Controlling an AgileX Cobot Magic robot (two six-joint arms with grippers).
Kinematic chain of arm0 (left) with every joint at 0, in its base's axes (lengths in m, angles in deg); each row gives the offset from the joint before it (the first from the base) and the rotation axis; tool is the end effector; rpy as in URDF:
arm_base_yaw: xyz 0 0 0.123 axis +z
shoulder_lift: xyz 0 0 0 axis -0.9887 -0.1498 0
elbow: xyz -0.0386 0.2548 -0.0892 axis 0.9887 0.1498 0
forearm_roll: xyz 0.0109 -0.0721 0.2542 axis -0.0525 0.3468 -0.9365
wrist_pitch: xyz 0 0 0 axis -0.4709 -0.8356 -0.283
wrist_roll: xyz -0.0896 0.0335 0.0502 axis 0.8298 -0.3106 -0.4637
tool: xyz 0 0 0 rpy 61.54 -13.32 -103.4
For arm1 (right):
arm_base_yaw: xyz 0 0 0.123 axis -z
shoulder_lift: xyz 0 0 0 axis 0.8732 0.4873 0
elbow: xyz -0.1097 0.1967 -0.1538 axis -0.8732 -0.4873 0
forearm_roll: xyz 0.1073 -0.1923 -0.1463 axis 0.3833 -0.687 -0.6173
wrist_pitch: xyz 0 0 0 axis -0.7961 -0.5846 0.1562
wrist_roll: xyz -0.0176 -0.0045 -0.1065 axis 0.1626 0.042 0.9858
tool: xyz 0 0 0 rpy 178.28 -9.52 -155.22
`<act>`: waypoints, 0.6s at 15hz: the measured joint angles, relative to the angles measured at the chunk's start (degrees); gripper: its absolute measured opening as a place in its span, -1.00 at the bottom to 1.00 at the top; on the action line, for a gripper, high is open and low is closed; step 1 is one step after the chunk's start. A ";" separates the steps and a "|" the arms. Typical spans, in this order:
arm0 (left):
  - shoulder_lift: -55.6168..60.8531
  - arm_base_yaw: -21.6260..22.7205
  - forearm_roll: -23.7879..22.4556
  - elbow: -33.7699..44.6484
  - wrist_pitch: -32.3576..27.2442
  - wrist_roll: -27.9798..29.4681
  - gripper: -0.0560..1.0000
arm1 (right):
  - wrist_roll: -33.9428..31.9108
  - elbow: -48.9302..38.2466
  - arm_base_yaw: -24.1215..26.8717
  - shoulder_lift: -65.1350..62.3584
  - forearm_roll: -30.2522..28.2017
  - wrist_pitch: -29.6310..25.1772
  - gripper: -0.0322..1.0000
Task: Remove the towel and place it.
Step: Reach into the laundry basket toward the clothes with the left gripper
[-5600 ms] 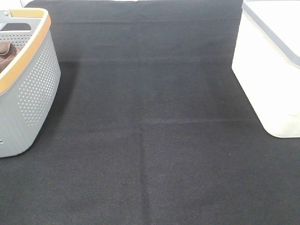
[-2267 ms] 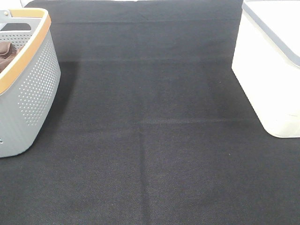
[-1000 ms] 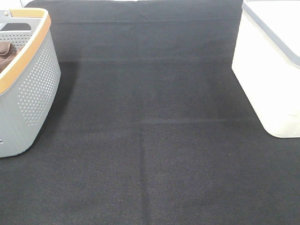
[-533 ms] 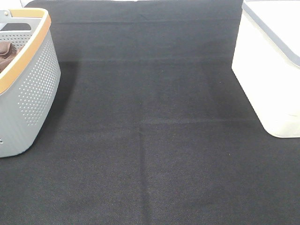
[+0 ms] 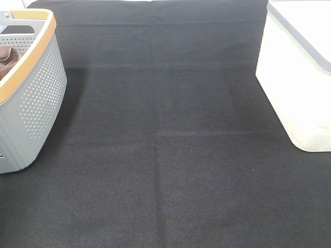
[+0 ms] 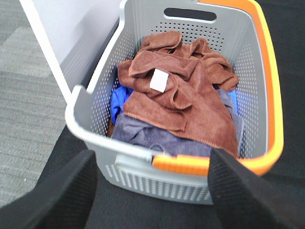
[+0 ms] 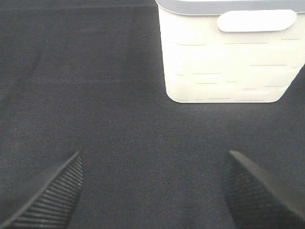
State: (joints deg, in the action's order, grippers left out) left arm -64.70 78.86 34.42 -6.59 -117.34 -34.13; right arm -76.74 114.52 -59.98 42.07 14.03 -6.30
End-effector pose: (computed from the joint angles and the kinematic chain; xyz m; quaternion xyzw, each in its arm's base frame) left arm 0.1548 0.0180 0.3364 -0.0977 0.8598 0.0553 0.4981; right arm 0.0320 0.0038 0.2768 -0.0087 0.8518 0.0099 0.5237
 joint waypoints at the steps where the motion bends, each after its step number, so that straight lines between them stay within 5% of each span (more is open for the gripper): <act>1: -4.47 0.00 -0.23 -2.98 -0.06 0.29 0.32 | 0.00 0.00 0.00 0.00 0.00 0.00 0.53; 9: -34.55 0.00 -0.74 -24.75 -7.96 -3.09 0.32 | 0.00 0.00 0.00 0.00 0.00 0.00 0.53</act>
State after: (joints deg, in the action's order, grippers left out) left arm -99.25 78.86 33.68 -31.34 -125.30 -37.22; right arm -76.74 114.52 -59.98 42.07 14.03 -6.30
